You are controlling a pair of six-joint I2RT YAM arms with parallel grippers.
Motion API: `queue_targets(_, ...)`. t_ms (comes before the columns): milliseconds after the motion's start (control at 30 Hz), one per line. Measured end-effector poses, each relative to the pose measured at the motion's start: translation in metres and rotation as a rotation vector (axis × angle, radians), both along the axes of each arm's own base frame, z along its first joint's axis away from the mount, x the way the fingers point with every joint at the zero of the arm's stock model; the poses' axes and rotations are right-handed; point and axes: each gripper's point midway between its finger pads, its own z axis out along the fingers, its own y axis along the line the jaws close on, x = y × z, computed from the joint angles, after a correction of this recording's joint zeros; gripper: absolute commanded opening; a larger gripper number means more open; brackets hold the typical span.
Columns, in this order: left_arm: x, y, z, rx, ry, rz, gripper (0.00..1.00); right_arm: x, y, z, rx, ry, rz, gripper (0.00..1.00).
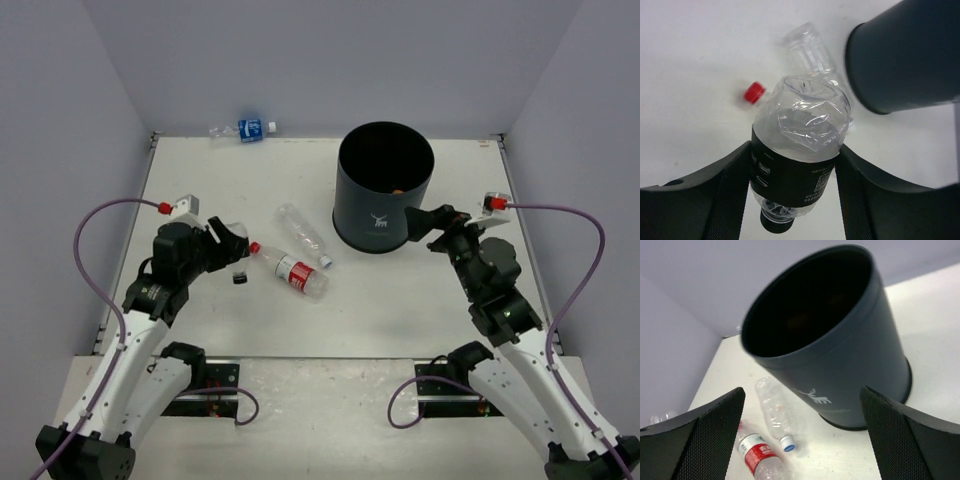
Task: Put the plastic bottles in the bin
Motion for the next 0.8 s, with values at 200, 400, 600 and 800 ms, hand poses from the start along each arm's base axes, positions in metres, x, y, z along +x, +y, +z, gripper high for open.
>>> queue_targets(200,0.004,-0.046,0.057,-0.129,-0.223,-0.247,0.17,-0.028,0.062,0.016,-0.060,-0.129,0.403,0.99)
queue_targets(400,0.004,-0.086,0.082,-0.196,-0.326,-0.420,0.17,-0.063,0.139,0.000,-0.075,-0.127,0.770,0.99)
queue_targets(600,-0.008,-0.123,0.109,-0.272,-0.416,-0.519,0.18,-0.087,0.206,-0.021,-0.070,-0.108,0.981,0.99)
queue_targets(800,-0.022,-0.152,0.122,-0.328,-0.462,-0.599,0.18,-0.078,0.241,-0.027,-0.025,-0.121,0.984,0.99)
